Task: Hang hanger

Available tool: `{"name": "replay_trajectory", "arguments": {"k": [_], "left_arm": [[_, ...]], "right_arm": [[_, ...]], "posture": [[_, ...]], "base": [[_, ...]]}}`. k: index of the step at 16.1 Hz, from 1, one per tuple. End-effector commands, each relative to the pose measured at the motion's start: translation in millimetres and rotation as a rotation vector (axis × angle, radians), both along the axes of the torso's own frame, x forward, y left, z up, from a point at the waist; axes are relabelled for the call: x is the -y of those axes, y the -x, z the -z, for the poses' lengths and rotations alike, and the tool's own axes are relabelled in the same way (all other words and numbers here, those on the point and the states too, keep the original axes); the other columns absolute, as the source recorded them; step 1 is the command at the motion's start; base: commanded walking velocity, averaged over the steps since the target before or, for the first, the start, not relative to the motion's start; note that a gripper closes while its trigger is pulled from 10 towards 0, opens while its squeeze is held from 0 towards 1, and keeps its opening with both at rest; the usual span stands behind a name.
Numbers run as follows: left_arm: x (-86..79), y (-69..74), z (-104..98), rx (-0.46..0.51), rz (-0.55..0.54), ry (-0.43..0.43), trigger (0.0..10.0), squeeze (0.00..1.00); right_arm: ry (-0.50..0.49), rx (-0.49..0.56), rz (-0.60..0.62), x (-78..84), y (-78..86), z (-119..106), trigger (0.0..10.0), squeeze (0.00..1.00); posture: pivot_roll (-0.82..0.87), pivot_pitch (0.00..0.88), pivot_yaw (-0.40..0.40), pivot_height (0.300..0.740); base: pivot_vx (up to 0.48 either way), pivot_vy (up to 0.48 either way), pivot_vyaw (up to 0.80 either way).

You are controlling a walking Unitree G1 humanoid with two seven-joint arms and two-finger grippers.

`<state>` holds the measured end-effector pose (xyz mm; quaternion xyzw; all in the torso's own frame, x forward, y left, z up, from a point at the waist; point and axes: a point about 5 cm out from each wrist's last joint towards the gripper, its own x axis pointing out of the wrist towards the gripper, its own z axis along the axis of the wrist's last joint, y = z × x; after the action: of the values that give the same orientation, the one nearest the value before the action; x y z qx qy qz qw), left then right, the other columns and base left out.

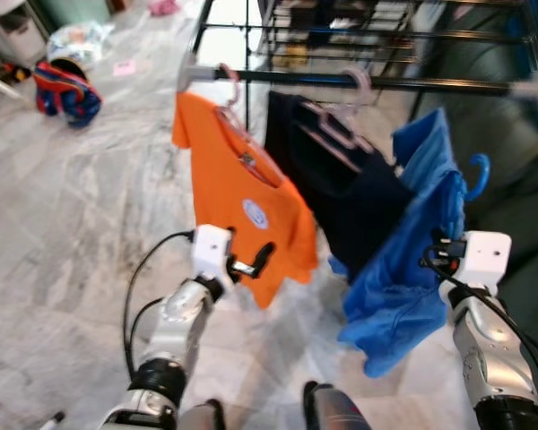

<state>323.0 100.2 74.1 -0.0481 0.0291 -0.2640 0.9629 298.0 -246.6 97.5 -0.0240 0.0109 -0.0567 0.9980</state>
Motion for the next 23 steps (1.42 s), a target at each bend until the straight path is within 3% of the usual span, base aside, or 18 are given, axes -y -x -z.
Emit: {"name": "replay_trajectory", "arguments": {"k": [1,10,19,23], "left_arm": [[-11.0,1.6,6,-0.029,-0.02,-0.003,10.0,0.0],[-8.0,1.9,6,-0.025,0.01,-0.006,10.0,0.0],[-3.4,6.1,12,-0.039,0.023,-0.013,10.0,0.0],[-5.2,10.2,17,-0.053,0.018,-0.004,10.0,0.0]], "right_arm": [[-0.001,0.017,-0.021,-2.0,0.3,-3,10.0,0.0],[0.008,0.093,-0.04,-4.7,-8.0,-24,10.0,0.0],[0.005,0.075,-0.051,-10.2,-7.3,-19,10.0,0.0],[-0.011,0.071,-0.055,-18.3,-5.6,-16,10.0,0.0]], "posture": [[-0.15,0.216,0.015,0.74],[-0.15,0.205,0.014,0.74],[-0.16,0.204,0.0,0.74],[-0.15,0.211,0.0,0.74]], "base": [[0.0,0.0,0.0],[0.218,0.0,0.0],[0.326,0.0,-0.12],[0.0,0.0,-0.29]]}}
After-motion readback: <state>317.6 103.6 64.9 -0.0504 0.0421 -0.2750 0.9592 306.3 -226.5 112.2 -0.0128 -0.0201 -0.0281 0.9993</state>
